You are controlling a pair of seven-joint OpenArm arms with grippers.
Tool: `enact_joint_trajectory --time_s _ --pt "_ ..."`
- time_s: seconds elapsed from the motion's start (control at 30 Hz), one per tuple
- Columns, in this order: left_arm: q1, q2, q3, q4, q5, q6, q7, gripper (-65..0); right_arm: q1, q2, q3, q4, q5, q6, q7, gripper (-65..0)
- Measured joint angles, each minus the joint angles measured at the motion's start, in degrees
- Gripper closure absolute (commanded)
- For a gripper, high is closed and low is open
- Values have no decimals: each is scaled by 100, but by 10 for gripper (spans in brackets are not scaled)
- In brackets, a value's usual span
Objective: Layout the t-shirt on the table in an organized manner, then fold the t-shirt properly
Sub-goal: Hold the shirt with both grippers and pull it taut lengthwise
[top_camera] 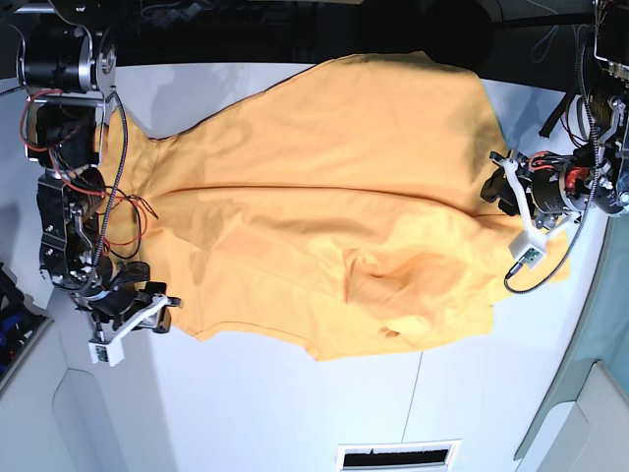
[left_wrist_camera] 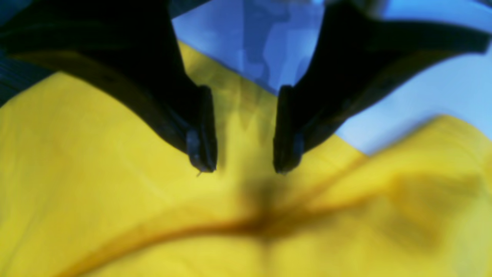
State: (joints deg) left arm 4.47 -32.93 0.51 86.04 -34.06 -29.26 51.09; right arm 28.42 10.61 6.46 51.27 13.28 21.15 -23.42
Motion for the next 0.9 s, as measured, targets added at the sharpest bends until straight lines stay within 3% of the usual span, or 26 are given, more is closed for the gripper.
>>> enact_joint_trajectory --time_s 0.07,0.13,0.27,0.4,0.53,0.77,0.9 --pt "90 92 -4 -216 107 46 -63 -238 149 -79 -98 -625 -109 197 212 -133" --pt "87 203 -7 -579 393 142 -199 -150 184 -94 -275 -1084 -273 240 407 -3" --pt "-42 225 -63 -1276 621 -46 -708 -32 9 72 -455 -1287 -603 358 892 0" --pt "-348 181 -90 -1919 839 -234 -1049 -24 -98 424 -459 -1270 -516 341 955 0" --pt "-745 44 -85 -2479 988 -37 -1150 -24 -321 804 -457 -1250 -125 374 1040 0" --pt "-1316 -37 -46 -2706 1384 208 -455 -24 -1169 1032 -66 -776 299 474 1073 0" --pt "-1325 -44 -55 -2706 1163 17 46 -24 -1943 1019 553 -55 597 555 979 0"
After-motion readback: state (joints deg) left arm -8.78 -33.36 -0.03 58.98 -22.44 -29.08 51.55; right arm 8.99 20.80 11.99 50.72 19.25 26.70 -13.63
